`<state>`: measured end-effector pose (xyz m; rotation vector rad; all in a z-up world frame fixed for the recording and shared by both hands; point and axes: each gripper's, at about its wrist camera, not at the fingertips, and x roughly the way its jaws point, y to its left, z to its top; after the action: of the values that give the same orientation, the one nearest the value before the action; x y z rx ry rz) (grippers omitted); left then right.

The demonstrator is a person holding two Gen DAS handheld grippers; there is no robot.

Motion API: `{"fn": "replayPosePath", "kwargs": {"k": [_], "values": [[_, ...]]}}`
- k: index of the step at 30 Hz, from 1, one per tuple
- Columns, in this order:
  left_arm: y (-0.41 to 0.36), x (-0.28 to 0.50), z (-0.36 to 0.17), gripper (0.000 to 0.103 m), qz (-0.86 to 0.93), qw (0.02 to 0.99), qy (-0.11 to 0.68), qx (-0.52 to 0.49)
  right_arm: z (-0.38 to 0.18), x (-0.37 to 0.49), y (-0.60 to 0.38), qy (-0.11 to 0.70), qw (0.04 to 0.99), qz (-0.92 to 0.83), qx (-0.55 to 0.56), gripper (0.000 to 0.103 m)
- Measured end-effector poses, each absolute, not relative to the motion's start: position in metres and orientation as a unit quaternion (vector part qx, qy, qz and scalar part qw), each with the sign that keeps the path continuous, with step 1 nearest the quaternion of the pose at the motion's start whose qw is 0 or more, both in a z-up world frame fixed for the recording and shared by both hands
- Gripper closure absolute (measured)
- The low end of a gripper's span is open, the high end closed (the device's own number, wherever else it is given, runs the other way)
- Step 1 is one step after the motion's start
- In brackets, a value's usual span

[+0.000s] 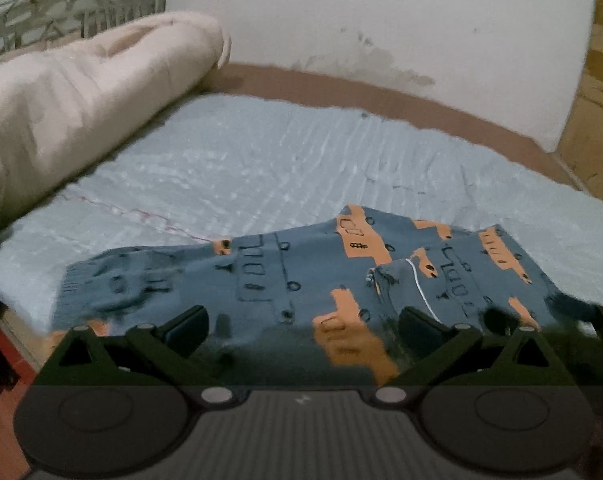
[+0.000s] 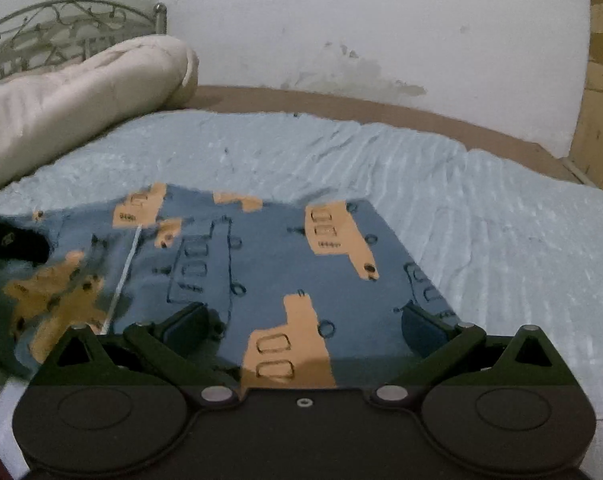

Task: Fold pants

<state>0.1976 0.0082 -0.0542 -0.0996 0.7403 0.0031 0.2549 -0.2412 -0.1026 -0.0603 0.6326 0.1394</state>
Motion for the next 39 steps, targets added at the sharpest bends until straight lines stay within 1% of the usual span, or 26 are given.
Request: {"fn": "replayPosePath", "kwargs": {"k": [5, 9, 13, 16, 20, 22, 25, 30, 33, 36, 37, 38, 39], "values": [[0.045, 0.156, -0.05, 0.001, 0.014, 0.941, 0.334, -0.05, -0.088, 0.242, -0.233, 0.277, 0.956, 0.099, 0.009, 0.001], [0.08, 0.132, -0.058, 0.001, 0.043, 0.943, 0.324, -0.064, -0.096, 0.235, -0.223, 0.257, 0.949, 0.173, 0.054, 0.001], [0.11, 0.133, -0.075, 0.001, 0.064, 0.934, 0.337, -0.102, -0.109, 0.226, -0.213, 0.229, 0.951, 0.206, 0.037, 0.001], [0.125, 0.139, -0.087, 0.001, 0.065, 0.925, 0.346, -0.145, -0.111, 0.227, -0.211, 0.239, 0.943, 0.227, 0.037, 0.001], [0.137, 0.138, -0.097, 0.001, 0.082, 0.925, 0.321, -0.188, -0.114, 0.229, -0.215, 0.243, 0.938, 0.238, 0.06, 0.001], [0.142, 0.14, -0.101, 0.007, 0.091, 0.924, 0.31, -0.207, -0.118, 0.231, -0.216, 0.242, 0.938, 0.239, 0.068, 0.001], [0.15, 0.139, -0.104, 0.013, 0.084, 0.916, 0.305, -0.249, -0.12, 0.231, -0.216, 0.242, 0.938, 0.24, 0.068, 0.001], [0.161, 0.134, -0.111, 0.013, 0.069, 0.9, 0.29, -0.318, -0.121, 0.232, -0.219, 0.246, 0.935, 0.245, 0.08, 0.001], [0.166, 0.138, -0.118, 0.025, 0.068, 0.886, 0.305, -0.343, -0.122, 0.232, -0.22, 0.246, 0.934, 0.245, 0.084, 0.001], [0.167, 0.14, -0.123, 0.034, 0.061, 0.875, 0.311, -0.366, -0.122, 0.232, -0.22, 0.246, 0.934, 0.246, 0.084, 0.001], [0.166, 0.141, -0.123, 0.04, 0.059, 0.874, 0.31, -0.369, -0.122, 0.232, -0.22, 0.246, 0.934, 0.246, 0.084, 0.001], [0.165, 0.141, -0.123, 0.043, 0.056, 0.874, 0.31, -0.371, -0.122, 0.232, -0.22, 0.246, 0.934, 0.246, 0.085, 0.001], [0.164, 0.142, -0.122, 0.049, 0.056, 0.874, 0.309, -0.372, -0.122, 0.232, -0.221, 0.246, 0.933, 0.247, 0.086, 0.001]]}}
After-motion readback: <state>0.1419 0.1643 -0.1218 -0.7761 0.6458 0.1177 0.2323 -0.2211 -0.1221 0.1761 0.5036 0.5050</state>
